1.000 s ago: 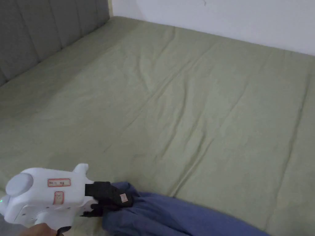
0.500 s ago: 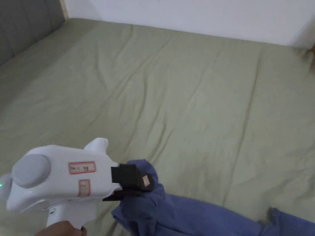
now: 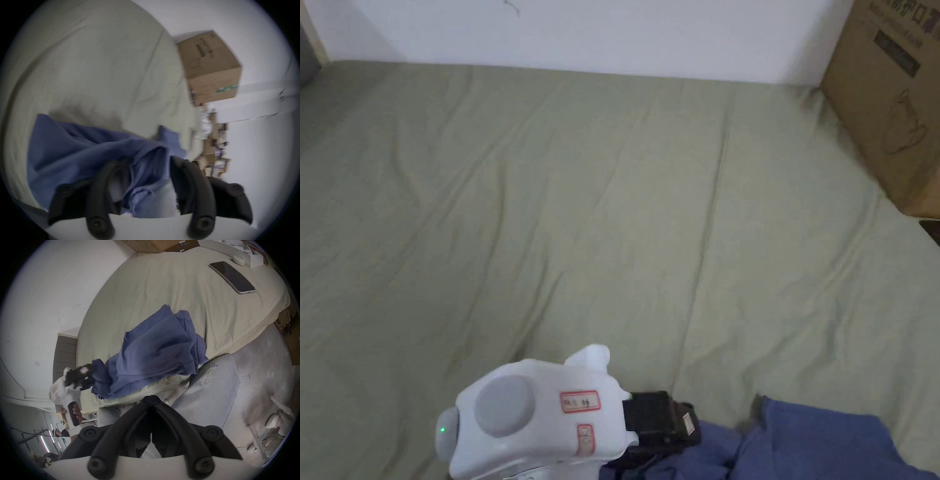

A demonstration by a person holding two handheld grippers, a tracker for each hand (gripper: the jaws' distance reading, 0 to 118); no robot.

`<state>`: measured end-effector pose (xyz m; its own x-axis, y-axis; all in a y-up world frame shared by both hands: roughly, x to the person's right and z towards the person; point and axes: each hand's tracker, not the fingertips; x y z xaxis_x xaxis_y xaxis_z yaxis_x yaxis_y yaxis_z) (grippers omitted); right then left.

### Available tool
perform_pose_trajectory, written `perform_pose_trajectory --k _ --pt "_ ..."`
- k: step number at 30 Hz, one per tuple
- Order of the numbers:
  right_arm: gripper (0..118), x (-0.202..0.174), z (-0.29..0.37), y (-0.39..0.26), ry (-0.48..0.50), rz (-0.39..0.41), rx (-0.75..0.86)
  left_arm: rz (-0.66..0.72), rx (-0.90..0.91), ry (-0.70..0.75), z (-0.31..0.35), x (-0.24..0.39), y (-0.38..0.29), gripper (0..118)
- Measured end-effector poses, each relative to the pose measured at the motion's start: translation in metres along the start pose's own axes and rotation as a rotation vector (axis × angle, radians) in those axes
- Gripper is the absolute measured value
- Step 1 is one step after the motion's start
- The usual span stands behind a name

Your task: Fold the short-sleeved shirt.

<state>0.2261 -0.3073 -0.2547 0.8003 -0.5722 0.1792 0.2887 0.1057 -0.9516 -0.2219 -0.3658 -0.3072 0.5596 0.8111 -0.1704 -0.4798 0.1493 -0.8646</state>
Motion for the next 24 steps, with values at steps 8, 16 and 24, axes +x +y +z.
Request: perform_pose_trajectory --k 8,16,24 --pt "0 -0.015 -0.025 0.001 0.069 0.036 -0.057 -0.024 0.096 0.063 0.054 0.002 0.0 48" --pt "0 -0.011 -0.015 -0.008 0.076 0.021 -0.042 -0.006 -0.145 0.026 -0.019 -0.006 -0.02 0" --pt "0 -0.004 -0.003 -0.016 0.066 0.001 -0.01 -0.02 -0.238 0.042 -0.085 -0.002 -0.03 0"
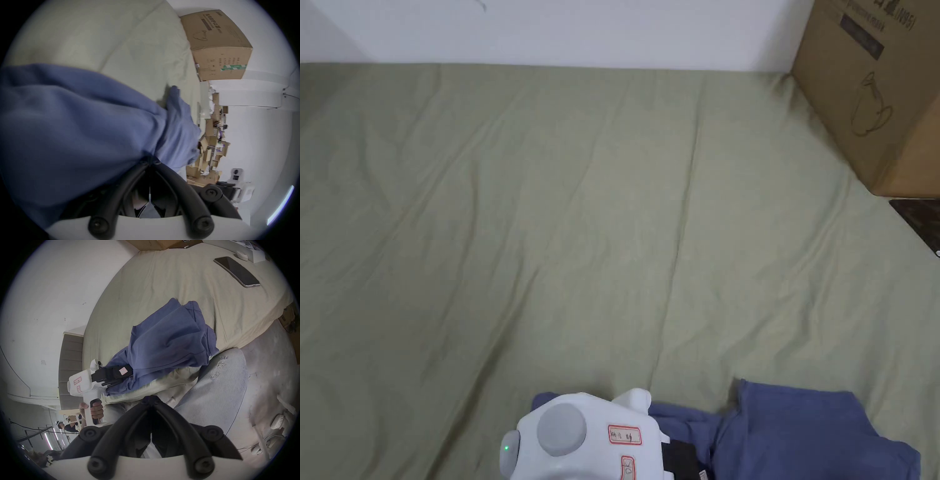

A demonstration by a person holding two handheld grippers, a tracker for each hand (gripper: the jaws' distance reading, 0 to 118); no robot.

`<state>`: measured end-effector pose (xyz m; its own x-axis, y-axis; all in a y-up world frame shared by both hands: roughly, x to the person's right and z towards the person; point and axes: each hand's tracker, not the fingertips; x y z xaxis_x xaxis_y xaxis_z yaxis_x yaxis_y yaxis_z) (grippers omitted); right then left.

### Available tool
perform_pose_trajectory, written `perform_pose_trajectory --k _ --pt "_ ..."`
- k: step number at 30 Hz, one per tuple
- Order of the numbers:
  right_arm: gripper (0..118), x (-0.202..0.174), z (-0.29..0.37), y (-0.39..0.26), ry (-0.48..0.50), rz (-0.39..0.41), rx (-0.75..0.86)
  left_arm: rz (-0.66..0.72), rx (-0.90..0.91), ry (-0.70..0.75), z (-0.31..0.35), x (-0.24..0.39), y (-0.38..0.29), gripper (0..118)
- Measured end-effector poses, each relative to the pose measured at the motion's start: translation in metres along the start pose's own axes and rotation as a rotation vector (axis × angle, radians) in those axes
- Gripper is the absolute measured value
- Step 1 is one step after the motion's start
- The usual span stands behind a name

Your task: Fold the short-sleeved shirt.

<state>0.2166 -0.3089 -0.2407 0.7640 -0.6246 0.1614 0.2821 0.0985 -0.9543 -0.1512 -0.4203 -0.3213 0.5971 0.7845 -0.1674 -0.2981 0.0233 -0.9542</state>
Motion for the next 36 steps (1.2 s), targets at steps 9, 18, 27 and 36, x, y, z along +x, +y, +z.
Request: perform_pose_trajectory --k 9,18,27,36 --pt "0 -0.015 -0.004 0.002 -0.007 0.061 -0.019 -0.236 0.347 -0.241 0.174 0.007 -0.018 8" --pt "0 -0.027 -0.01 -0.003 -0.021 0.078 -0.052 0.185 0.361 -0.187 0.178 -0.109 -0.005 70" --pt "0 -0.033 0.001 -0.005 -0.063 0.074 -0.029 0.003 0.21 -0.197 0.114 -0.109 0.01 112" --pt "0 -0.034 -0.013 -0.008 -0.051 0.099 -0.081 -0.029 0.368 -0.035 0.173 -0.112 0.008 87"
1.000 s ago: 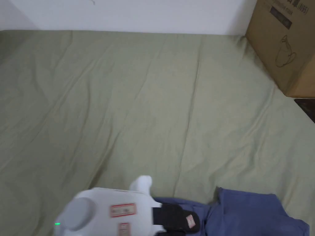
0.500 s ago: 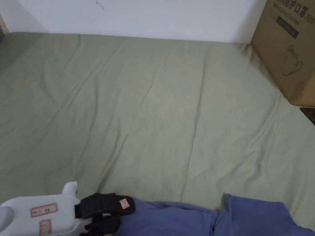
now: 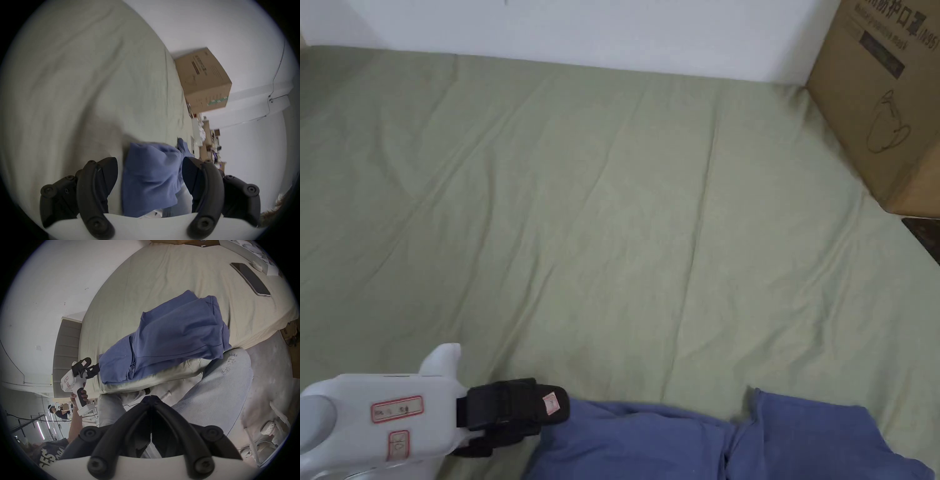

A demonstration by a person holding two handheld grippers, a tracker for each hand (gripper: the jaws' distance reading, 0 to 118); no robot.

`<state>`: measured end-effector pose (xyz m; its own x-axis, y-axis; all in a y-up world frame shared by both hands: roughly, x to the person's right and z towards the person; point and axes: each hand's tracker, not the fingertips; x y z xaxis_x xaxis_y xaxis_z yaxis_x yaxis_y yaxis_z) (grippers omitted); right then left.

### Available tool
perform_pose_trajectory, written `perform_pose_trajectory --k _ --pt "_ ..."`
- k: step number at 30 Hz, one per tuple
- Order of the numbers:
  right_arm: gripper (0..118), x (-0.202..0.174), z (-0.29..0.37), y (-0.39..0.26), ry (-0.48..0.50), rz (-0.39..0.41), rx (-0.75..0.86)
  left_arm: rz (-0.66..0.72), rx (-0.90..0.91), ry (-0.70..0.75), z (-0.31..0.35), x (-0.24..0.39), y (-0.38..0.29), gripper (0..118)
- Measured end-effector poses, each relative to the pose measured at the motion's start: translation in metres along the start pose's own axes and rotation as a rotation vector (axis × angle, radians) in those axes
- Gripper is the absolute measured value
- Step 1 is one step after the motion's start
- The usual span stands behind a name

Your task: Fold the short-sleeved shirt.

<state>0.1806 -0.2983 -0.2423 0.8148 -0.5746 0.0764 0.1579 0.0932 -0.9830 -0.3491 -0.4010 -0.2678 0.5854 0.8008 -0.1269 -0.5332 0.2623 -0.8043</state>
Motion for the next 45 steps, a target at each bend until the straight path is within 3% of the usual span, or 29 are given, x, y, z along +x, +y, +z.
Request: perform_pose_trajectory --k 2,5,8,12,14,15,16,17,20,22,27,32,35,40,45 --pt "0 0.001 -0.003 0.002 -0.001 -0.006 -0.009 0.032 -0.027 0.05 0.001 -0.009 -0.002 87" --pt "0 0.001 -0.004 0.004 -0.005 -0.007 -0.012 0.073 -0.205 -0.015 -0.015 -0.009 -0.015 89" --pt "0 0.001 -0.002 0.006 -0.004 -0.007 -0.006 0.006 -0.173 -0.012 -0.025 0.001 -0.02 92" --pt "0 0.0 -0.002 0.008 -0.011 -0.002 -0.011 0.113 -0.189 -0.083 -0.041 -0.011 -0.01 95" --pt "0 0.0 -0.004 0.008 -0.013 -0.001 -0.012 0.097 -0.198 -0.051 -0.05 -0.002 -0.012 92" --pt "0 0.001 -0.006 0.009 -0.007 -0.007 -0.014 0.063 -0.21 0.011 -0.054 0.0 -0.014 80" --pt "0 0.002 -0.008 0.009 -0.003 -0.013 -0.017 0.01 -0.221 0.099 -0.053 0.002 -0.012 44" --pt "0 0.002 -0.009 0.009 -0.002 -0.016 -0.02 -0.027 -0.228 0.174 -0.051 0.003 -0.011 20" --pt "0 -0.001 -0.012 0.008 -0.005 -0.01 -0.032 0.149 -0.268 0.039 -0.036 -0.001 -0.006 17" --pt "0 -0.002 -0.011 0.008 0.0 -0.004 -0.035 0.128 -0.248 0.006 -0.025 0.014 -0.011 16" --pt "0 -0.003 -0.003 0.009 -0.004 -0.001 -0.009 0.162 -0.22 0.021 0.01 -0.001 -0.004 15" --pt "0 0.001 0.002 0.01 -0.018 -0.007 0.008 0.249 -0.02 0.198 0.085 -0.021 0.015 15" --pt "0 0.004 -0.001 0.011 -0.017 -0.019 0.013 0.185 0.031 0.347 0.113 -0.004 0.02 15" --pt "0 0.005 -0.01 0.01 -0.002 -0.022 -0.008 -0.101 -0.015 0.531 0.104 0.039 0.023 15" --pt "0 0.005 -0.012 0.007 0.021 -0.015 -0.017 -0.21 -0.084 0.375 0.028 0.086 0.008 15"
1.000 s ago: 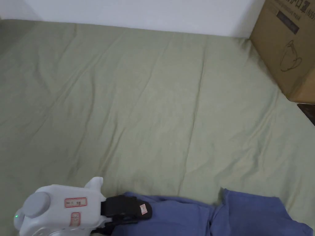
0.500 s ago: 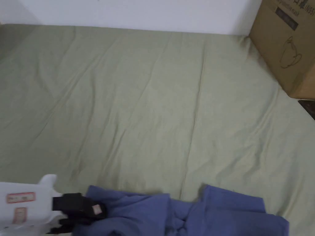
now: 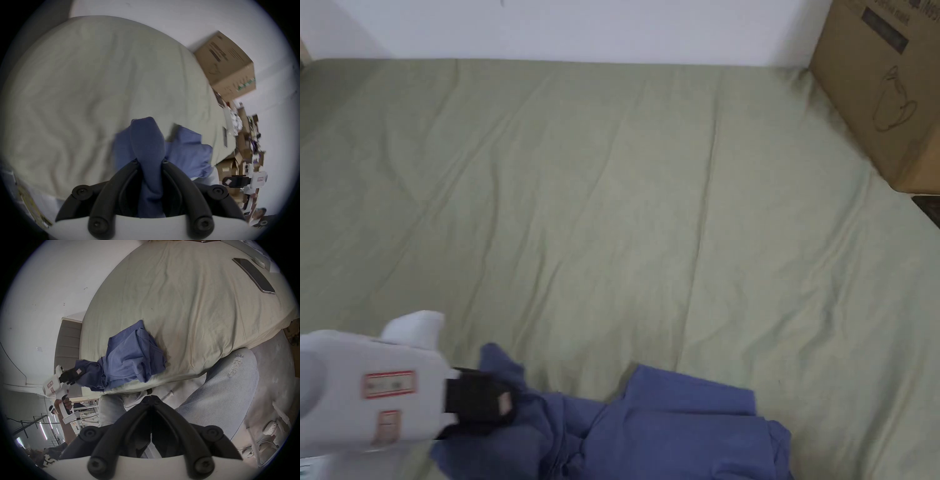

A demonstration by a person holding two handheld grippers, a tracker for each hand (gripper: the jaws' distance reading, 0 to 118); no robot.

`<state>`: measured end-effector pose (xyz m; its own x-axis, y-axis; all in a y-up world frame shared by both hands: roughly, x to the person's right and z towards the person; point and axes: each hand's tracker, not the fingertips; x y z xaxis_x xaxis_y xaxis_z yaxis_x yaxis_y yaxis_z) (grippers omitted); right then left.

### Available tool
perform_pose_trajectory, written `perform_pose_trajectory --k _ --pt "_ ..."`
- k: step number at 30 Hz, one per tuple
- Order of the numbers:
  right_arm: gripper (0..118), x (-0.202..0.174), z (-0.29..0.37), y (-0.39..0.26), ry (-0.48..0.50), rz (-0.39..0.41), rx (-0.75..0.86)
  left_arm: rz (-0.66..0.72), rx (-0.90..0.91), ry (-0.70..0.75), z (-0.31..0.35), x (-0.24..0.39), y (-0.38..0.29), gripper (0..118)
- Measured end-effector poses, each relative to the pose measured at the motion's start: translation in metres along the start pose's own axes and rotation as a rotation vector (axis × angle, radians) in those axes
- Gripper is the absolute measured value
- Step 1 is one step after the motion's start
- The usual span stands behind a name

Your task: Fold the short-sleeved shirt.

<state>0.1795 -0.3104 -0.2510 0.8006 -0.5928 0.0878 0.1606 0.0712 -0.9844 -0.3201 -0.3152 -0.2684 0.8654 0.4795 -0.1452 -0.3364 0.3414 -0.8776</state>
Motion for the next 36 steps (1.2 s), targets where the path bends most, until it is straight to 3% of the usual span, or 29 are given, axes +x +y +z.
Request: perform_pose_trajectory --k 5,9,11,13,14,16,18,20,22,24,27,31,33,34,36 --pt "0 0.011 0.01 -0.003 0.007 -0.017 0.024 -0.009 -0.122 -0.166 -0.071 0.061 0.003 15" --pt "0 0.025 0.023 -0.007 -0.001 -0.055 0.06 -0.176 -0.179 -0.109 -0.116 0.115 -0.004 15" --pt "0 0.032 0.027 -0.009 -0.007 -0.076 0.075 -0.203 -0.197 -0.071 -0.13 0.131 -0.01 39" --pt "0 0.039 0.029 -0.01 -0.013 -0.091 0.083 -0.193 -0.213 -0.17 -0.132 0.149 -0.018 79" --pt "0 0.041 0.03 -0.011 -0.016 -0.096 0.086 -0.168 -0.215 -0.23 -0.13 0.153 -0.02 91" --pt "0 0.046 0.031 -0.012 -0.014 -0.107 0.089 -0.1 -0.213 -0.403 -0.125 0.156 -0.018 100" --pt "0 0.047 0.03 -0.012 -0.009 -0.114 0.085 -0.053 -0.234 -0.508 -0.116 0.151 -0.016 89" --pt "0 0.047 0.03 -0.012 -0.009 -0.112 0.084 0.005 -0.214 -0.506 -0.096 0.143 -0.015 40" --pt "0 0.048 0.03 -0.011 0.0 -0.113 0.086 0.067 -0.153 -0.463 -0.081 0.124 -0.017 23" --pt "0 0.049 0.029 -0.012 0.009 -0.114 0.085 0.116 -0.078 -0.34 -0.072 0.102 -0.018 18" --pt "0 0.048 0.025 -0.009 0.009 -0.108 0.07 0.047 -0.107 -0.18 -0.081 0.1 -0.022 18" --pt "0 0.047 0.021 -0.007 0.008 -0.105 0.062 0.028 -0.279 -0.318 -0.124 0.13 -0.047 17" --pt "0 0.047 0.02 -0.008 0.015 -0.109 0.065 -0.04 -0.331 -0.238 -0.158 0.141 -0.057 15" --pt "0 0.045 0.02 -0.009 0.018 -0.107 0.066 -0.053 -0.336 -0.217 -0.171 0.145 -0.06 8" --pt "0 0.042 0.021 -0.01 0.021 -0.099 0.068 -0.027 -0.326 -0.237 -0.187 0.148 -0.061 7"
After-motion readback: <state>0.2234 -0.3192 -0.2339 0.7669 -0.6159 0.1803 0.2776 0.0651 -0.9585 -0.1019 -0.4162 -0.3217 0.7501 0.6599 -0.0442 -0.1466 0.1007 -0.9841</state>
